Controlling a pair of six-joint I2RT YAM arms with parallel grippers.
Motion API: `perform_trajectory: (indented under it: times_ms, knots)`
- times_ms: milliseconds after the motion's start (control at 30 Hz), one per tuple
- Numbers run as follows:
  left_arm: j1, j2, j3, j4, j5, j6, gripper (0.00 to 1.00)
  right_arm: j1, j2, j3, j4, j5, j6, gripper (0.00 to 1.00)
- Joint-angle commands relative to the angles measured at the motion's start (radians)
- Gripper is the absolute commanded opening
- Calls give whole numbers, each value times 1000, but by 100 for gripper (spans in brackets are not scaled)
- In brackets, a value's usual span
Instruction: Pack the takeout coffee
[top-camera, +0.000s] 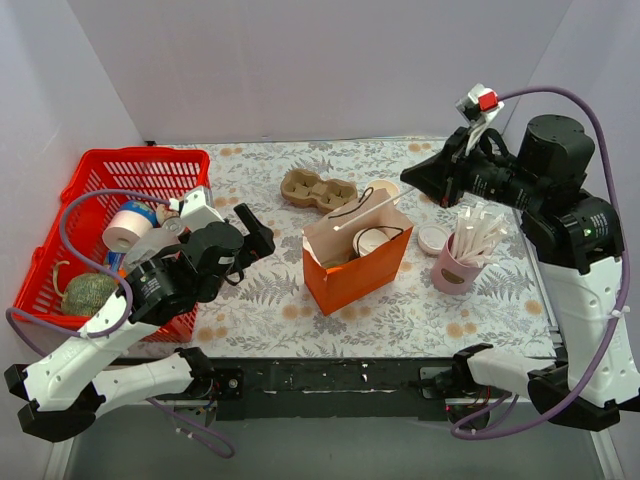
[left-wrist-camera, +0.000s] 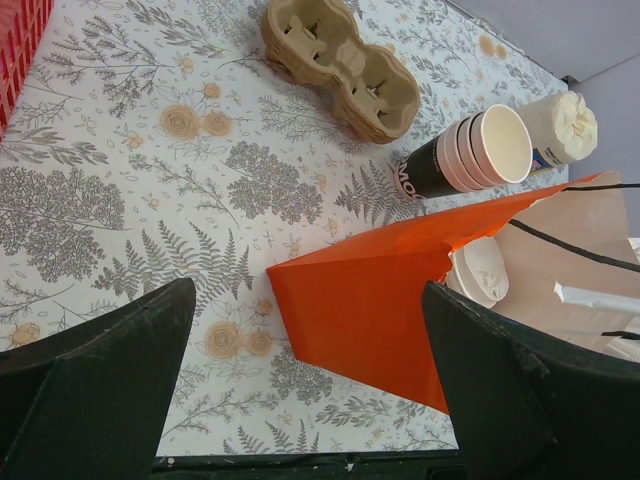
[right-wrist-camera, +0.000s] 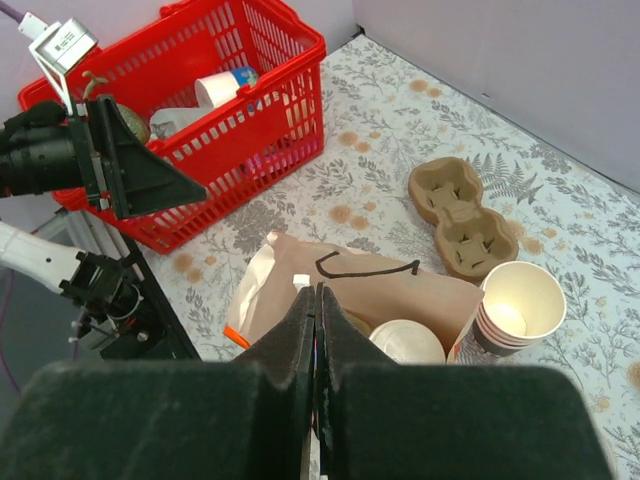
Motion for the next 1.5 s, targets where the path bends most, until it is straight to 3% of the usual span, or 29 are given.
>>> perform_trajectory:
  times_ms: [0,233,500,567,600,667,700,933,1033,1233,1333,1467]
  knots:
    - [-2,-6,-8,-13,-1,-5,98,4,-33,-82,10,-57,-26,1]
    - [-2,2,-16,-16,4,-9,98,76,-4,-185,54,-24,-29,1]
    - [-2,31,-23,-33,11,-28,98,340,75,-227,137,193,-10,1]
    - [-2,34,-25,-44,16,-29,98,384,97,-235,146,228,-6,13]
    - [-2,34,-26,-48,16,-37,98,392,104,-238,145,236,4,39]
    - [-2,31,-29,-51,18,-38,98,401,116,-230,129,242,19,64]
    - [-2,29,-31,-53,18,-40,98,401,116,-221,125,261,27,95]
    - [-2,62,-25,-76,4,-89,98,395,19,-258,149,606,210,98]
    - [-2,91,-10,-97,-2,-110,98,300,6,-236,93,692,258,98]
    - [16,138,-8,-47,19,-91,98,-121,-54,-303,85,609,257,98]
    - [65,155,-35,-10,60,-64,98,-297,-106,-409,120,520,251,98]
    - [163,158,-68,24,105,-48,98,-390,-178,-599,212,496,291,98]
